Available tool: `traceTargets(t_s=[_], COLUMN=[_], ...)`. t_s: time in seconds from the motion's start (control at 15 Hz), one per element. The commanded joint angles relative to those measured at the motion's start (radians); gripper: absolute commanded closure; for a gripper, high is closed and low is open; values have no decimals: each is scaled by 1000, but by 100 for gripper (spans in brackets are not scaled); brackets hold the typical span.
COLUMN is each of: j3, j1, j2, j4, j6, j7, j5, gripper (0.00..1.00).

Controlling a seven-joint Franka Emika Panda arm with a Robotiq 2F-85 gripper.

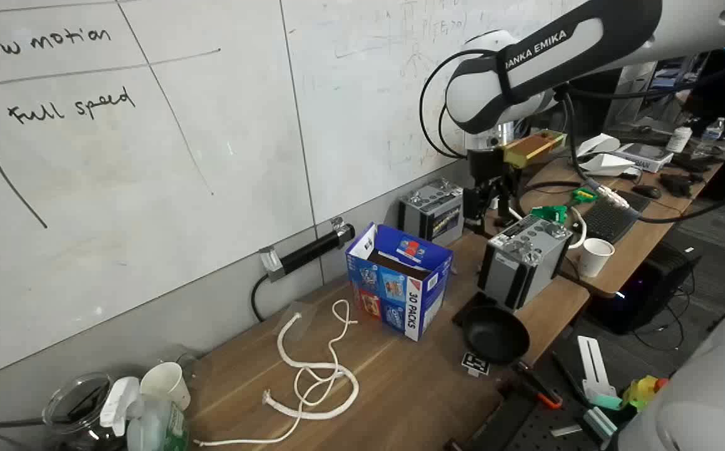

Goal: Put the string in blue box

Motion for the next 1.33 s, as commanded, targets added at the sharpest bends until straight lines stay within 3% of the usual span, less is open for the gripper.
traceTargets(t_s=[0.0, 0.6, 0.93, 1.27], j3=[7, 15, 69, 132], j1=[-7, 1, 38, 86], j2=[0, 3, 15, 64], j4=[4, 3, -15, -50], j6=[-1, 14, 59, 195], j7=[-1, 9, 70, 163], j5=[2, 15, 70, 159], gripper=[0, 0, 0, 0])
